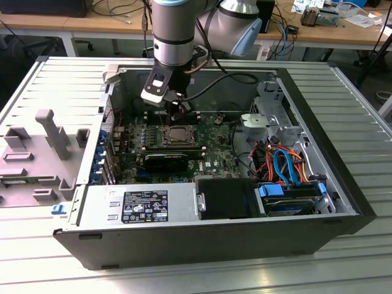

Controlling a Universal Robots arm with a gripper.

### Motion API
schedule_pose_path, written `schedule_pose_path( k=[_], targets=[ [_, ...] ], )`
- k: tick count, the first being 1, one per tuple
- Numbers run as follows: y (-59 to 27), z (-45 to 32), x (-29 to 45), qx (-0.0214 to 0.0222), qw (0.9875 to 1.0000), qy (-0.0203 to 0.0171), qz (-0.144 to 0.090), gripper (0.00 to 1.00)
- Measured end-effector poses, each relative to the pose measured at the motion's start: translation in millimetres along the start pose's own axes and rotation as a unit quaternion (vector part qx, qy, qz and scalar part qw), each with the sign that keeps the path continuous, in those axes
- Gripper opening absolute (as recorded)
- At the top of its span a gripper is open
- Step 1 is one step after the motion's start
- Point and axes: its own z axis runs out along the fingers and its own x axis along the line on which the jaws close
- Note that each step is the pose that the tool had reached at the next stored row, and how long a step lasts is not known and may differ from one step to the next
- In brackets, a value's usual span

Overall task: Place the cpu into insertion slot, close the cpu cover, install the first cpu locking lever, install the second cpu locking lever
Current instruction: 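Install the first cpu locking lever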

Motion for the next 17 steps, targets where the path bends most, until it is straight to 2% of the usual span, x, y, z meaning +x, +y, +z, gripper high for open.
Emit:
schedule_pose_path(
  k=[17],
  targets=[
    [0.0, 0.0, 0.0, 0.0003, 0.9995, -0.0005, -0.030, 0.11]
  ],
)
